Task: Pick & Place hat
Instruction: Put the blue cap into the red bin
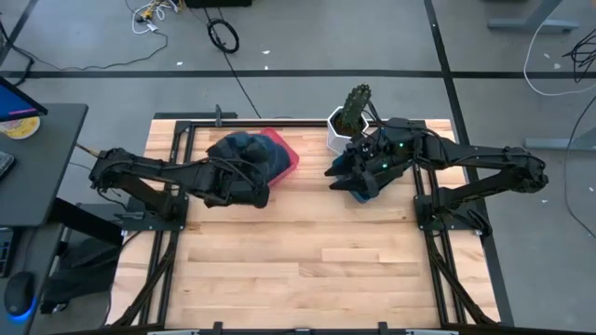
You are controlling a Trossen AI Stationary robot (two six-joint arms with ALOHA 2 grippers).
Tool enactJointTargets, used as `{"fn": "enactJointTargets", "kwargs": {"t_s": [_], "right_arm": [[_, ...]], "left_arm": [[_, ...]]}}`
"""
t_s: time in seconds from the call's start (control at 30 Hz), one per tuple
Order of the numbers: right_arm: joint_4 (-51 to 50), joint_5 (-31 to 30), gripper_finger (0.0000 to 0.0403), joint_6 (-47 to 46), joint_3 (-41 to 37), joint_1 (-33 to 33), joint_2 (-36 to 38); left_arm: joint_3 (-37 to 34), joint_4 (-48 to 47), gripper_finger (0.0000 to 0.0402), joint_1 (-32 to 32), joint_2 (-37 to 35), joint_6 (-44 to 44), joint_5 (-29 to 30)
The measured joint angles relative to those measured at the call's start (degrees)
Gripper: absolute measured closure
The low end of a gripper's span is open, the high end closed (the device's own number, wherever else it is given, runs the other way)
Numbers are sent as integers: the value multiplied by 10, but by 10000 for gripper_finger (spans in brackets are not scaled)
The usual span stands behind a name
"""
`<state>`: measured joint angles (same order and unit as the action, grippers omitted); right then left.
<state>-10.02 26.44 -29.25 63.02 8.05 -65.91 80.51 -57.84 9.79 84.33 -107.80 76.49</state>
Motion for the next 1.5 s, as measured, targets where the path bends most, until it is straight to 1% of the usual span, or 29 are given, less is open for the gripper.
{"fn": "enactJointTargets", "kwargs": {"t_s": [0.1,0.27,0.53,0.67,0.8,1.03,1.13,1.33,1.5], "right_arm": [[0,0,122,3,0,0,0],[1,0,124,17,0,0,0],[-2,0,124,17,0,0,0],[-3,0,124,16,0,0,-1],[-3,0,124,8,0,0,-1],[-4,-5,124,-1,0,0,-1],[-4,-16,124,-1,0,0,-1],[-4,-16,124,-4,0,0,-1],[-4,-21,124,-5,0,0,-1]], "left_arm": [[0,0,390,-21,1,33,1],[-4,9,390,-53,26,28,4],[-4,17,390,-76,113,-125,0],[-4,8,390,-83,148,-161,-21],[-4,4,390,-96,172,-164,-40],[-4,-22,390,-100,176,-132,-59],[-4,-54,390,-100,176,-128,-85],[-4,-144,388,-96,176,-148,-126],[-4,-189,391,-95,176,-102,-138]]}}
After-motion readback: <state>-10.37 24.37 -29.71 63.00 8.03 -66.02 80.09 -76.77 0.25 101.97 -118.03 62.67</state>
